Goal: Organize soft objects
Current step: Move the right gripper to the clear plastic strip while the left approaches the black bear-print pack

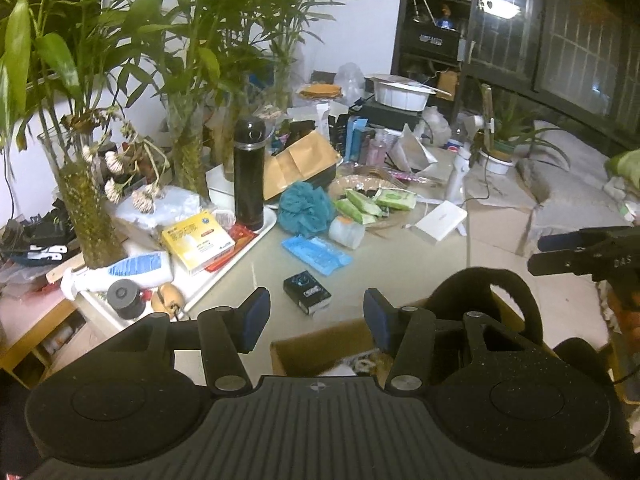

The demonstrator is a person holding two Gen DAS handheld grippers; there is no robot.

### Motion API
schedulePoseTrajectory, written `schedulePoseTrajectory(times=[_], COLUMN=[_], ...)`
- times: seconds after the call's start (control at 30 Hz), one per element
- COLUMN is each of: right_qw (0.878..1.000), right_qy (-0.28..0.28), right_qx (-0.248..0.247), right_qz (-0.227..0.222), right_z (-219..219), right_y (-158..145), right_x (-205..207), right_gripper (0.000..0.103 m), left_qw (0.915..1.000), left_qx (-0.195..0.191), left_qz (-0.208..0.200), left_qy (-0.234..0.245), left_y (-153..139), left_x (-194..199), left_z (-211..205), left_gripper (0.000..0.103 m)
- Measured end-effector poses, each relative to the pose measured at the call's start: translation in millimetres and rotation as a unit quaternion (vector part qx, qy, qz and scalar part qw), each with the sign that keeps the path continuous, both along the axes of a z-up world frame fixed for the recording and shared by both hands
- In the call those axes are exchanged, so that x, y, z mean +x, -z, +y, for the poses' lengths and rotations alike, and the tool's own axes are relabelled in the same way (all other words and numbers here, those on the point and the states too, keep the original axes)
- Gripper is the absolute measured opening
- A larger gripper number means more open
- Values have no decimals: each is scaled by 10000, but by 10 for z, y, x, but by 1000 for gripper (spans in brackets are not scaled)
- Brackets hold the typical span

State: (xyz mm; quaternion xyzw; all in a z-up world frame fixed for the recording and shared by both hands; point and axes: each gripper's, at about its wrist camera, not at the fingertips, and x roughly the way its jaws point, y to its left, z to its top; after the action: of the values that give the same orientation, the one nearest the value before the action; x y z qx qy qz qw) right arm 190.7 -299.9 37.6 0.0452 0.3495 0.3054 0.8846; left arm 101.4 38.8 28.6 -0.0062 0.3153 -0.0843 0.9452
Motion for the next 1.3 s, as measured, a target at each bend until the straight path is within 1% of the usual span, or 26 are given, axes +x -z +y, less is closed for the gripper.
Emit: schedulePoseTrajectory(times=[0.2, 0.37, 0.47, 0.6, 0.77, 0.93, 1.3], right_qw=[9994, 9991, 9988, 9979, 9977, 9973, 9945], right_qy=[-120, -243, -168, -63, -79, -204, -647], right_qx=[-269, -329, -441, -624, -678, -704, -803], right_qz=[-190, -140, -159, -142, -22, 66, 193], right_z=[124, 188, 209, 214, 216, 250, 362], right_y=[-33, 9, 51, 147, 290, 435, 775], right_x=[225, 374, 453, 606, 775, 933, 1286], right_gripper=[103, 103, 103, 103, 103, 103, 103], left_qw=[10000, 10000, 9999, 9999, 9999, 9999, 9997], left_qx=[6, 47, 90, 84, 36, -40, -13], left_qz=[-49, -36, -14, 48, 103, 103, 135], left_qy=[19, 40, 54, 59, 41, 45, 178], left_y=[-18, 24, 66, 139, 226, 287, 408], left_x=[122, 177, 202, 244, 319, 430, 751], left_z=[-12, 15, 35, 68, 109, 157, 245], left_gripper=[51, 51, 51, 51, 51, 51, 51])
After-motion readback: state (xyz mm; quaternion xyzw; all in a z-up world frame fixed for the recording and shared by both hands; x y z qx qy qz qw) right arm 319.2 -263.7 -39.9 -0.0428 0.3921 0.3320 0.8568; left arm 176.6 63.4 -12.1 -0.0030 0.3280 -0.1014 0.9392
